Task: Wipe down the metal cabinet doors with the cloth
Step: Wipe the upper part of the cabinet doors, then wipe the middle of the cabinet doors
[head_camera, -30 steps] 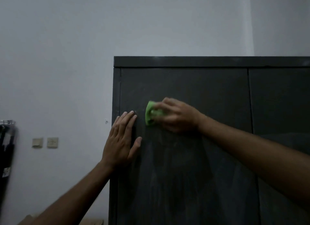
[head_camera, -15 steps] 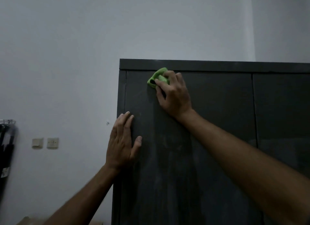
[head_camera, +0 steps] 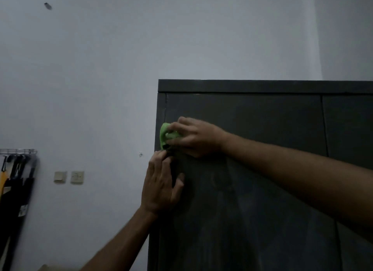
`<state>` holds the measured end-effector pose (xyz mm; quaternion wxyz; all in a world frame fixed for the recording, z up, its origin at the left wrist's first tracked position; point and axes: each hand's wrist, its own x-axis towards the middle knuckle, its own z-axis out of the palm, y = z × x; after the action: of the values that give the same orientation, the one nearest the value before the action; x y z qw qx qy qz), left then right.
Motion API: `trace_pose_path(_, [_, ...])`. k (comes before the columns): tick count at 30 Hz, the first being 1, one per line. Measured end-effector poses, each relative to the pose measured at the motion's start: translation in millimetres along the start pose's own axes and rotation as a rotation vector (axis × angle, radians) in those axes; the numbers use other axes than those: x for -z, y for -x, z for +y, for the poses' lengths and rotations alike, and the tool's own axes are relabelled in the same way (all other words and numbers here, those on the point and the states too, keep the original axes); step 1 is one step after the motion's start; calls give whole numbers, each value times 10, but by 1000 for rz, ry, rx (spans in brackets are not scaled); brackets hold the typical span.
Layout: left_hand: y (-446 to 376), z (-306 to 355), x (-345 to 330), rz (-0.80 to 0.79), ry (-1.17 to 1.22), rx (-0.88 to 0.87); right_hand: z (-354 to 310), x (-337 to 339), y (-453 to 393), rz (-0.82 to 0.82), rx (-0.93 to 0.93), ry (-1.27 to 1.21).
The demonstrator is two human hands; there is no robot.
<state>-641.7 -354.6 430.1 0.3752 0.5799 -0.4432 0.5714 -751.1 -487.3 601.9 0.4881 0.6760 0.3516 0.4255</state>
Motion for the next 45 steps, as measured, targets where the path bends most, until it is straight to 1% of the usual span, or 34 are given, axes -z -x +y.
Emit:
trace_pose_path(1, [2,-3,-3,12,-16,-21,147,57,-52,11,-45,25])
trace_pose_path(2, [-1,-5,-4,24,-25,-36,283,89,-111,71,-192,32])
trace_pose_path(4, [-2,-7,3,30,-31,-38,321,131,-227,193,-620,-23])
trace_pose_path(5, [4,-2,3,29,-38,-33,224,76,-272,218,-690,-22])
trace_pose_path(6, [10,2,5,24,-50,-31,94,-8,-311,201,-631,-30])
trace_pose_path(7, [14,3,4,21,-66,-35,-43,-75,-315,149,-464,-43])
trace_pose_path(8, [17,3,2,22,-80,-43,-131,-98,-287,59,-255,-43])
trace_pose_path(9, [20,-2,3,24,-91,-54,-102,-57,-254,9,-95,-38])
trace_pose_path(10, [17,-7,3,27,-100,-63,22,-15,-248,7,-43,-27])
trace_pose_path(11, [17,-8,3,30,-103,-71,146,31,-262,15,-109,-16])
trace_pose_path(12, [16,-8,2,34,-99,-78,251,69,-295,64,-279,-16])
trace_pose_path(13, [13,-5,2,37,-91,-83,305,108,-329,135,-517,-26])
trace_pose_path(14, [8,4,4,39,-84,-82,273,96,-363,187,-700,-44])
trace_pose_path(15, [6,11,10,33,-80,-77,172,32,-388,209,-759,-59])
trace_pose_path(16, [8,13,22,19,-77,-71,34,-32,-397,193,-710,-77])
trace_pose_path(19, [19,24,89,-6,-45,-41,-262,-67,-231,20,-226,-148])
trace_pose_path(20, [36,18,110,-14,-39,-44,-207,-23,-163,-35,-133,-143])
trace_pose_path(21, [61,22,122,-12,-42,-53,-89,18,-127,-70,-90,-88])
trace_pose_path(22, [83,30,126,-5,-49,-58,54,56,-117,-84,-127,-31])
trace_pose_path(23, [98,37,124,2,-49,-51,194,92,-140,-63,-263,10])
trace_pose_path(25, [97,94,123,13,-3,0,296,146,-235,47,-648,-10])
trace_pose_path(26, [88,140,134,22,19,40,209,120,-289,101,-712,-38])
trace_pose_path(27, [83,172,149,28,29,82,39,47,-318,101,-661,-48])
trace_pose_path(29, [78,211,208,50,46,121,-425,-93,-209,-35,-348,-71])
trace_pose_path(30, [101,232,260,47,71,124,-620,-111,-102,-82,-234,-107])
trace_pose_path(31, [151,258,312,19,101,132,-743,-120,-6,-99,-192,-144])
trace_pose_path(32, [222,301,364,-26,135,147,-791,-124,64,-104,-197,-169])
trace_pose_path(34, [356,409,437,-103,211,202,-831,-113,105,-52,-291,-185])
trace_pose_path(35, [392,468,447,-113,252,237,-889,-96,87,-17,-364,-202])
trace_pose_path(38, [245,697,433,-21,375,393,-1118,-25,4,159,-665,-280])
trace_pose_path(40, [55,852,419,32,419,534,-1235,9,-16,211,-898,-372])
trace_pose_path(42, [-72,972,411,50,467,663,-1265,67,1,200,-1072,-623])
trace_pose_path(43, [-119,1023,401,60,483,709,-1263,98,30,179,-1113,-775])
trace_pose_path(45, [-204,1100,366,98,478,769,-1229,202,127,143,-1094,-972])
